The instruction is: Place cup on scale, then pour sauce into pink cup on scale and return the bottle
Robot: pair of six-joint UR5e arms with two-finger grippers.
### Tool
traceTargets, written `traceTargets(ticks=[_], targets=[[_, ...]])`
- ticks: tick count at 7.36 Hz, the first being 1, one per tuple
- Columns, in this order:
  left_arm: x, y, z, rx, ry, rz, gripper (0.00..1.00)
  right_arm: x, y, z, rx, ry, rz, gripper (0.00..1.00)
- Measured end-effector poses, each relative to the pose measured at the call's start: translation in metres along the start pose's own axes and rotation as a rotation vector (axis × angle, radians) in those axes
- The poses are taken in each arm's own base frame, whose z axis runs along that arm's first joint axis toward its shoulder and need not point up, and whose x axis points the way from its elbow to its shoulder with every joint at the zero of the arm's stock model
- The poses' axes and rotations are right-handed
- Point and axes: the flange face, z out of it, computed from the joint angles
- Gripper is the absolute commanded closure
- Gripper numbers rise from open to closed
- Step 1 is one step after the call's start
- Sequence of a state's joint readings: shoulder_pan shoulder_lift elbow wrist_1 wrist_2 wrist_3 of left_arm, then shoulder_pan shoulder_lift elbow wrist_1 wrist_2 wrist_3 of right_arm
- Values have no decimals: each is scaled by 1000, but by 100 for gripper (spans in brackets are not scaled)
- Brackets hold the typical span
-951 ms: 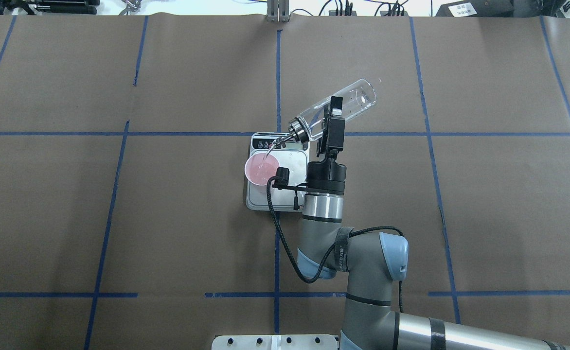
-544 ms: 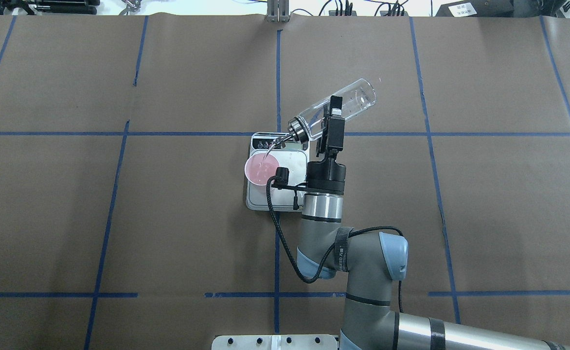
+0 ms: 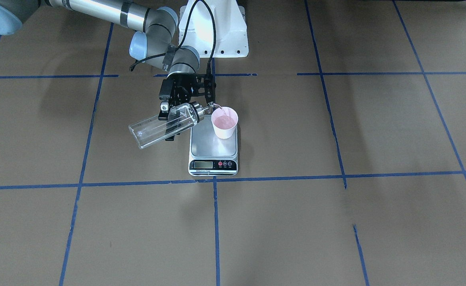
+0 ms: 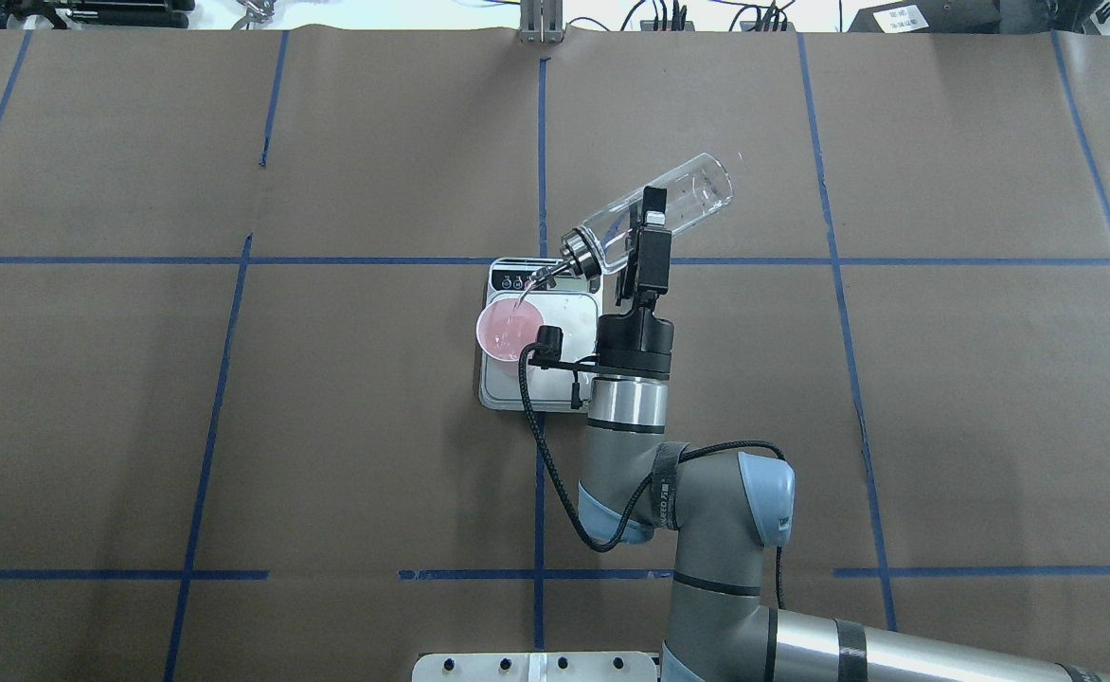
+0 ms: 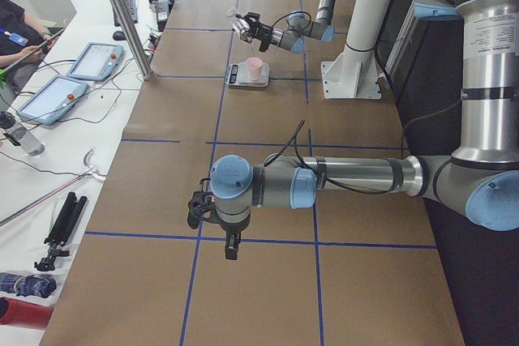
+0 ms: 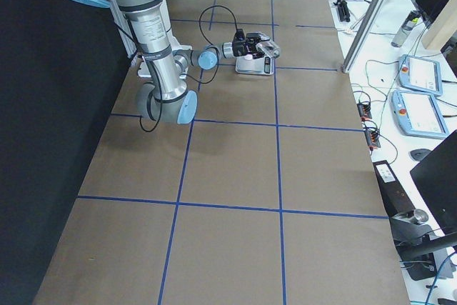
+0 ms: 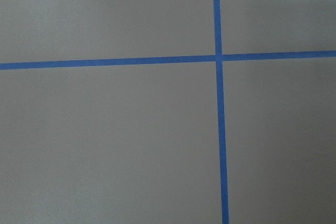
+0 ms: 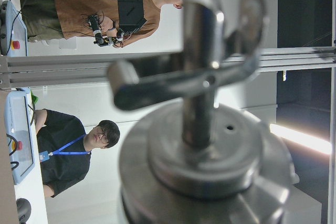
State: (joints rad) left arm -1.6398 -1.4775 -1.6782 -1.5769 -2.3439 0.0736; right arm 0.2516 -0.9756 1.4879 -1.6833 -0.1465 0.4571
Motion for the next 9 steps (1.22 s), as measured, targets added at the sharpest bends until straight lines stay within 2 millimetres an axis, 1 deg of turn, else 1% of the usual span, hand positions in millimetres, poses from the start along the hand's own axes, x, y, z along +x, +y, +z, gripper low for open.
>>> traceTargets(ticks=[5, 7, 9], targets=[[-1, 1, 1, -1, 0, -1, 0, 1, 0, 0, 2, 6, 5, 100], [-1, 2, 1, -2, 1, -1, 0, 3, 1, -2, -5, 3, 55, 100], [0, 2, 1, -1, 2, 0, 0, 2, 5, -10, -16, -26, 126, 100]])
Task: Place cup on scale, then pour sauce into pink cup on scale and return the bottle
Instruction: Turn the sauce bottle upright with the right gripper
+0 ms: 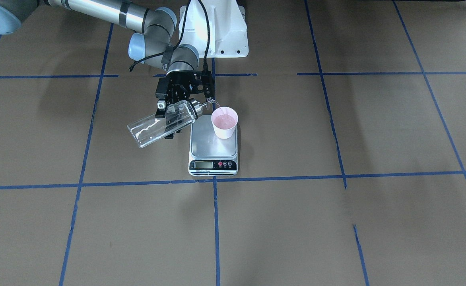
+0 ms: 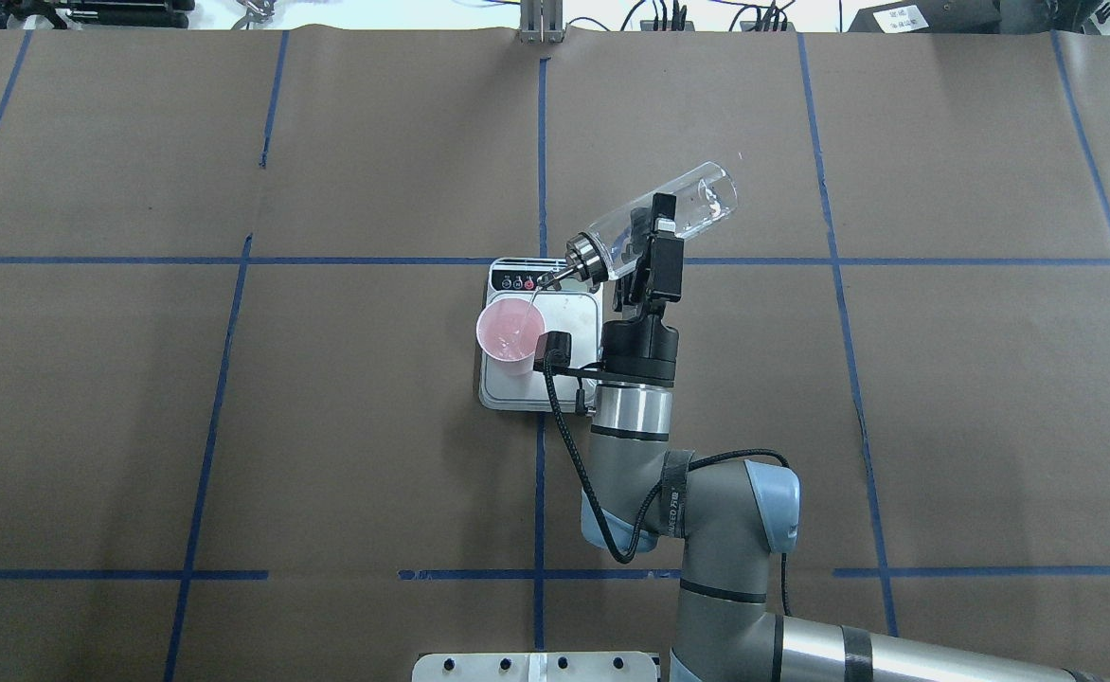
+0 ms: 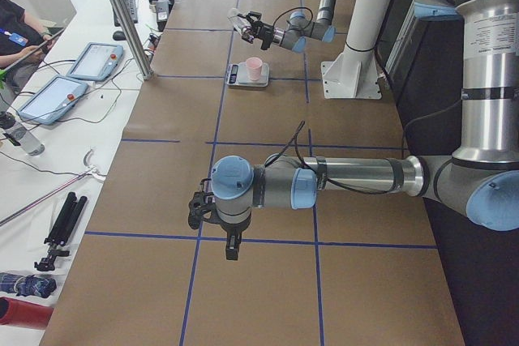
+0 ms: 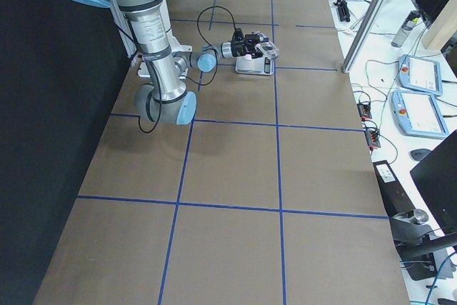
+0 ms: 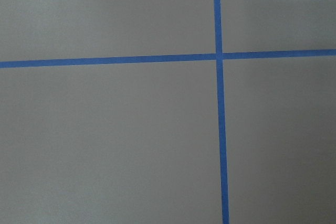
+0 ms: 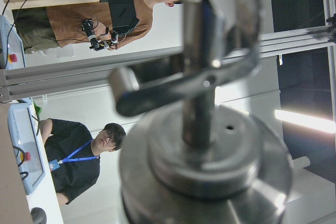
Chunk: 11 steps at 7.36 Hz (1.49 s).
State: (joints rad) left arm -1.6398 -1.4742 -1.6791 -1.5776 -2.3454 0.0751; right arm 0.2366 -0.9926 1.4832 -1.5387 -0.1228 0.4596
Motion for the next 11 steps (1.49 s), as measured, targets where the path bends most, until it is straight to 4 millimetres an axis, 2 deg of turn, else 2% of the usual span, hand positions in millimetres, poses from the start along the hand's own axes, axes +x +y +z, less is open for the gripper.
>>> traceTargets(ticks=[3, 7, 9, 11], targets=[[1, 2, -1, 1, 1, 3, 0, 0, -7, -26, -30, -113, 138, 100], [4, 4, -2, 6, 18, 7, 0, 25, -30, -72, -78, -359, 566, 100], [7, 4, -5, 11, 23, 13, 0, 36, -36, -82, -101, -458, 734, 100], [10, 2, -8, 18, 24, 21, 0, 31, -29, -87, -166, -587, 891, 100]])
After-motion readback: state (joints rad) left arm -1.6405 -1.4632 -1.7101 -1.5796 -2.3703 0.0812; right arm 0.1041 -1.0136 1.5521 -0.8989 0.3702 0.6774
